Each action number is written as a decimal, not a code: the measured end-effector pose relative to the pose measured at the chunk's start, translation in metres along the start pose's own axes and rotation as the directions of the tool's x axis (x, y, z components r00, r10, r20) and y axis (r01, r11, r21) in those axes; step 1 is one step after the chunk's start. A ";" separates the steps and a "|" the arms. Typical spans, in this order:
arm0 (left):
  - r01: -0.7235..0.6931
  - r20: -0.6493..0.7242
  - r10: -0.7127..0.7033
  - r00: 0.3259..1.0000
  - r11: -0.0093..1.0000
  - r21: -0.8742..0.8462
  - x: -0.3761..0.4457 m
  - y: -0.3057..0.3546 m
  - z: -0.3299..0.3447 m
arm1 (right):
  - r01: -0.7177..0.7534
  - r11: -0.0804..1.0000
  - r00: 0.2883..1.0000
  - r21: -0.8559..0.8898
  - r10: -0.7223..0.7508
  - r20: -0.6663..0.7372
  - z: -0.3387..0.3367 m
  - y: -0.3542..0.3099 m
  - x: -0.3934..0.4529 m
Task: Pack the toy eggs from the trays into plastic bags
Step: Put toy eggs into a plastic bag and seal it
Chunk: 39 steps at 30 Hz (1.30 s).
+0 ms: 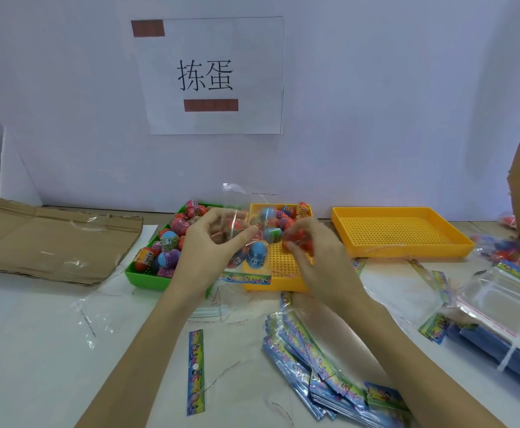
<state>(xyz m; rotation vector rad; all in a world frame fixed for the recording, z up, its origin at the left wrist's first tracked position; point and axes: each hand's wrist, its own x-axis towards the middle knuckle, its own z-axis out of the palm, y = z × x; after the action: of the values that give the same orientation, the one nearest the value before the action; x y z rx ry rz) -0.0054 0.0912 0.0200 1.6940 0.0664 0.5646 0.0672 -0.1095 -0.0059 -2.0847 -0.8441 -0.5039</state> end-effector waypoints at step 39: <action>-0.297 0.308 0.216 0.926 0.923 0.245 -0.012 0.004 0.013 | -0.062 0.949 0.985 0.308 0.009 0.170 -0.029 -0.031 -0.012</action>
<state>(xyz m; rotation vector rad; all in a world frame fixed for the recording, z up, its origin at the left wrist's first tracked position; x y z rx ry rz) -0.0119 0.0744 0.0191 2.0704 -0.2961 0.5255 0.0352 -0.1234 0.0210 -1.8607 -0.9162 -0.1619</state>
